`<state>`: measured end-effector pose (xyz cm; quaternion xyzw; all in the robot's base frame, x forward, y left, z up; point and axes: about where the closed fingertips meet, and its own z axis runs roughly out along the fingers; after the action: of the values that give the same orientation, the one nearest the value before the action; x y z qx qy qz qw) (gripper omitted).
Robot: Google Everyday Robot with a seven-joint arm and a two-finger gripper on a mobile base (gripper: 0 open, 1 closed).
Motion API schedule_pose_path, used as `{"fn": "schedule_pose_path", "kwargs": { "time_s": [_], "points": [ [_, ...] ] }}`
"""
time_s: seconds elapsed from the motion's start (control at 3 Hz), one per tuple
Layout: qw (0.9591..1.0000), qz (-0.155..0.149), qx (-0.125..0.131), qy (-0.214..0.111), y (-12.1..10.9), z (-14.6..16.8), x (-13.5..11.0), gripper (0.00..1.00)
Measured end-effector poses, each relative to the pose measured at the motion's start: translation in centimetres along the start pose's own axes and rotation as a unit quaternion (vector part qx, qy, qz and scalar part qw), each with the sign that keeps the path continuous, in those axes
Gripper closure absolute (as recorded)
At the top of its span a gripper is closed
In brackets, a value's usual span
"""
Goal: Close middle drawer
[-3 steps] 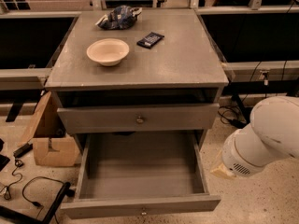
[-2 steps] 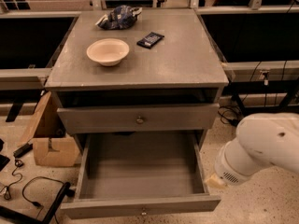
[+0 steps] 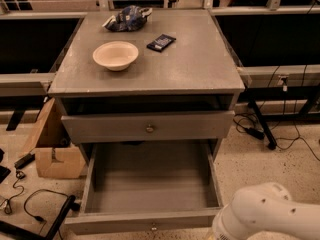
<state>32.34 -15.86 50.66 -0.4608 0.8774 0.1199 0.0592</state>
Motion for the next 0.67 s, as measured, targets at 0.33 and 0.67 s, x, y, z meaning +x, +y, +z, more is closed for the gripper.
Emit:
{"fn": "schedule_pose_path", "kwargs": {
  "time_s": [0.33,0.67],
  "points": [
    [0.9998,0.000,-0.018,-0.010,2.7,6.3,2.3,1.00],
    [0.9980,-0.005,-0.009,-0.063,1.8,10.3,1.3,1.00]
  ]
}}
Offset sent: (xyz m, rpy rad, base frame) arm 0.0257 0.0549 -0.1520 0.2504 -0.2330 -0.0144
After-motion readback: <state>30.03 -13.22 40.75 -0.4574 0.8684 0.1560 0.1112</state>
